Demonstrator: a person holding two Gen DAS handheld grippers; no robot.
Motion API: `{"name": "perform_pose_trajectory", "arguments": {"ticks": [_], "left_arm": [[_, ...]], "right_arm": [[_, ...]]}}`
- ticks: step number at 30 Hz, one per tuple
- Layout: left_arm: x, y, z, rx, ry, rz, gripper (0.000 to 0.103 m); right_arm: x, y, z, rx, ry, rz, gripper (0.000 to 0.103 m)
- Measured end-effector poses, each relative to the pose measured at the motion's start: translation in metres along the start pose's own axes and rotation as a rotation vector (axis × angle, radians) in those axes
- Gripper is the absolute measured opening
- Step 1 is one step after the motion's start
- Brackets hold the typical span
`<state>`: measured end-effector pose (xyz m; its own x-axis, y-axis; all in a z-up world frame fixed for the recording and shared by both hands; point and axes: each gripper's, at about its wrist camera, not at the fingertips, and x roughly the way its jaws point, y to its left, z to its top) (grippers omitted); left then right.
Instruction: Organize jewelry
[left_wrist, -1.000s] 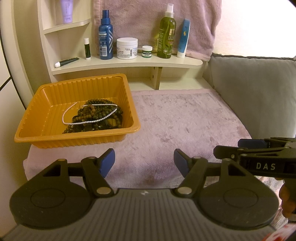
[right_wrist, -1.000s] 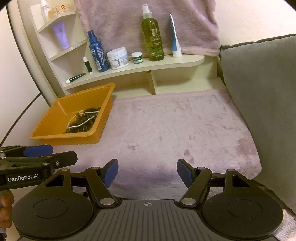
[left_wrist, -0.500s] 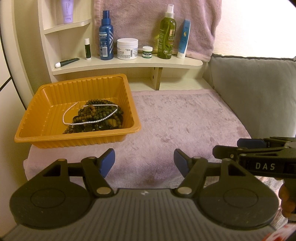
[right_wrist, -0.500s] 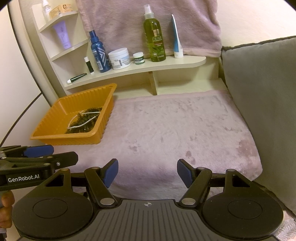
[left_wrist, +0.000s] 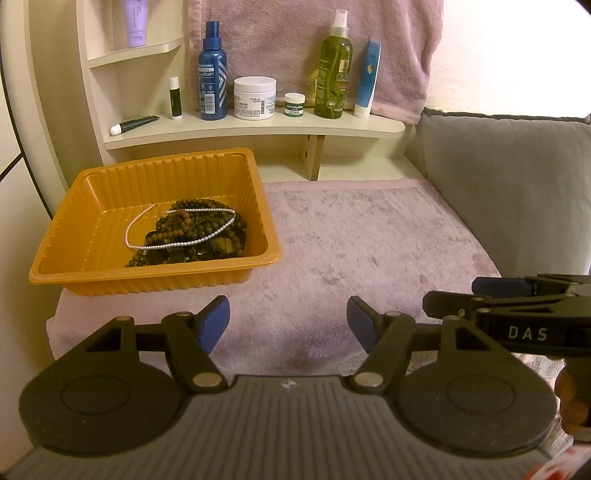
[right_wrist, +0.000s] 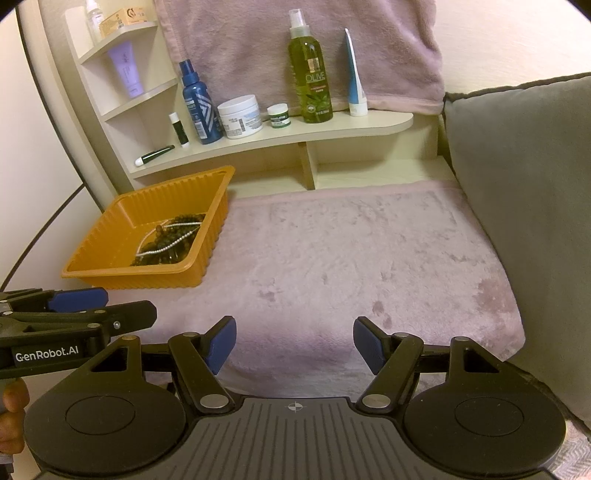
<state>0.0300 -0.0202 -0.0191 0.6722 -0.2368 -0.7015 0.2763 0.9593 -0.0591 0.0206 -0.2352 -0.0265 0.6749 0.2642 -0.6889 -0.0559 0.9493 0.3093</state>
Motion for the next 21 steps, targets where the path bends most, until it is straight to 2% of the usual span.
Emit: {"name": "perform_pose_trajectory", "arguments": {"ticks": [21], "left_arm": [[-0.0002,0.0006,0.0005,-0.002,-0.003,-0.004,0.068]], "right_arm": [[0.0004,0.0014,-0.0001,0.000,-0.001,-0.001,0.070]]}}
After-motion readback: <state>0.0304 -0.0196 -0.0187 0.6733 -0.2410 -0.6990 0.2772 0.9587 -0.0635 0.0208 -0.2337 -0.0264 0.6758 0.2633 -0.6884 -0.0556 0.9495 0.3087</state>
